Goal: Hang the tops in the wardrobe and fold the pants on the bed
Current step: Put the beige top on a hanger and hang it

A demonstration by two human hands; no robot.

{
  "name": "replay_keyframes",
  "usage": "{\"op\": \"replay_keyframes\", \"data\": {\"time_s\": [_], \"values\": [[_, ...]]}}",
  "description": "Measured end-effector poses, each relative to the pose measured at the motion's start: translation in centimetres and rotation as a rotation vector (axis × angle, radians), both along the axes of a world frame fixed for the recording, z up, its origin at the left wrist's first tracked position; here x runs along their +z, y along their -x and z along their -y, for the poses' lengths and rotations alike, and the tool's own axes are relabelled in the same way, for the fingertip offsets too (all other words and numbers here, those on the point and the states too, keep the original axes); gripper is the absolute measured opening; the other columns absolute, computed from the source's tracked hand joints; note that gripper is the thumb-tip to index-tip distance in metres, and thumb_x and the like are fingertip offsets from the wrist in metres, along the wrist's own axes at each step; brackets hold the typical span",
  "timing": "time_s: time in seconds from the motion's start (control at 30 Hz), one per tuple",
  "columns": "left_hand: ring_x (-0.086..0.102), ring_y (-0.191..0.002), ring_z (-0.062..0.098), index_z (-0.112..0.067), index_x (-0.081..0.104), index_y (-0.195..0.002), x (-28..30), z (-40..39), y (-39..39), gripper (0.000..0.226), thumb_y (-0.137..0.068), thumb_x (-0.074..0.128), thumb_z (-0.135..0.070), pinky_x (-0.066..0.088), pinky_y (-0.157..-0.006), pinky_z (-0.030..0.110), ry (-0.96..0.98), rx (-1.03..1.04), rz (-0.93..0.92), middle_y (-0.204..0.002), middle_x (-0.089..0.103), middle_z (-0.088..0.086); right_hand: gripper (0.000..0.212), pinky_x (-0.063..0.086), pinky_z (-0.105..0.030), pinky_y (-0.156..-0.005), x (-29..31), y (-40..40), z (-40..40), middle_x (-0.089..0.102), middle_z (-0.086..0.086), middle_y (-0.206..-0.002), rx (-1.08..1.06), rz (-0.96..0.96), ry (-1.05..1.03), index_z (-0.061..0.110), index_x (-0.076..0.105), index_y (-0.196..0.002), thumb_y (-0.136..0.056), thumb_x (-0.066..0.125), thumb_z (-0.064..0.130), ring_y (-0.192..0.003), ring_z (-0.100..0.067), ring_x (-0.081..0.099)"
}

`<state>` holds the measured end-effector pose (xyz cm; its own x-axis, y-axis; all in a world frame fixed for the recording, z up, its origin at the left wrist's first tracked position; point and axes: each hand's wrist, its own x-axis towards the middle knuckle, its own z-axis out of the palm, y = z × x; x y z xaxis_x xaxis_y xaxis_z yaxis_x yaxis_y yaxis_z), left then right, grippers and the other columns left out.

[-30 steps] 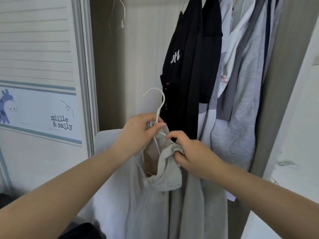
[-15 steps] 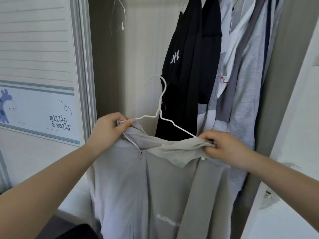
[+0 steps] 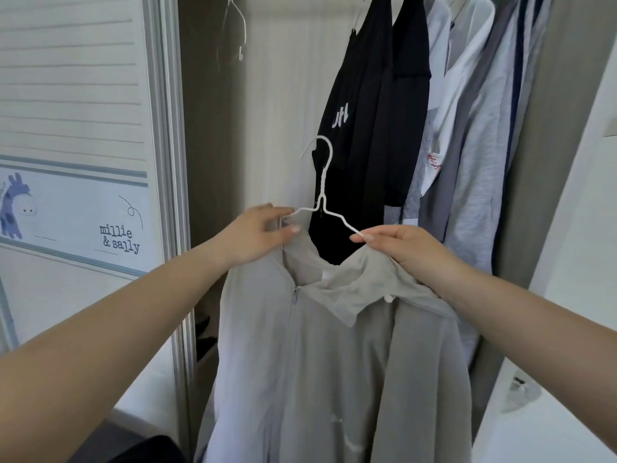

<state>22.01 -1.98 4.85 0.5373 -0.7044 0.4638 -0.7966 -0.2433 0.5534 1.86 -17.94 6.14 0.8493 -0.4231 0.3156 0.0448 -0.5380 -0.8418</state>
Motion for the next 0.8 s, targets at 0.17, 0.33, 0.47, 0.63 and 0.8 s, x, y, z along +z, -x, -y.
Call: {"op": "replay_keyframes", "data": {"time_s": [0.17,0.33,0.47,0.63,0.8], "values": [[0.059,-0.112,0.025,-0.016,0.063,-0.122,1.2,0.6,0.9,0.031,-0.091,0.062,-0.021,0.039,-0.102,0.037,0.206,0.03,0.568,-0.126,0.062,0.005,0.016,0.048,-0.007,-0.075,0.6,-0.2,-0.9,0.073,0.017,-0.09,0.02,0.03,0.012,0.031,0.074,-0.092,-0.092,0.059,0.028,-0.084,0.006,0.064],[0.063,-0.084,0.023,-0.019,0.064,-0.101,2.5,0.0,-0.4,0.015,-0.097,0.05,-0.019,0.052,-0.067,0.04,0.016,0.186,0.824,-0.095,0.065,-0.002,0.017,0.049,-0.008,-0.075,1.6,1.2,-0.5,0.073,0.014,-0.094,0.076,-0.049,0.054,0.029,0.073,-0.102,-0.089,0.062,0.027,-0.087,0.003,0.066],[0.061,-0.08,0.023,-0.018,0.065,-0.093,2.9,0.2,-1.1,0.019,-0.098,0.05,-0.027,0.051,-0.066,0.038,0.103,0.224,0.7,-0.086,0.064,0.0,0.017,0.053,-0.015,-0.071,3.5,2.0,0.1,0.075,0.004,-0.096,0.119,-0.077,-0.022,0.025,0.075,-0.099,-0.089,0.062,0.024,-0.085,-0.004,0.069],[0.06,-0.1,0.022,-0.01,0.068,-0.107,3.9,1.6,-1.2,0.018,-0.094,0.058,-0.016,0.044,-0.087,0.026,0.287,0.099,0.383,-0.105,0.069,0.004,0.017,0.054,-0.022,-0.051,4.5,0.7,-1.4,0.071,-0.008,-0.08,0.124,0.02,-0.409,0.012,0.076,-0.097,-0.09,0.062,0.016,-0.061,-0.014,0.067],[0.041,-0.132,0.022,-0.009,0.046,-0.139,4.3,3.2,1.0,0.047,-0.094,0.056,-0.012,0.022,-0.112,0.022,0.341,0.007,0.194,-0.137,0.051,0.011,0.017,0.054,-0.019,-0.053,5.3,-0.4,-1.6,0.071,-0.004,-0.076,0.032,0.167,-0.483,0.012,0.078,-0.086,-0.085,0.069,0.026,-0.06,-0.01,0.066]]}}
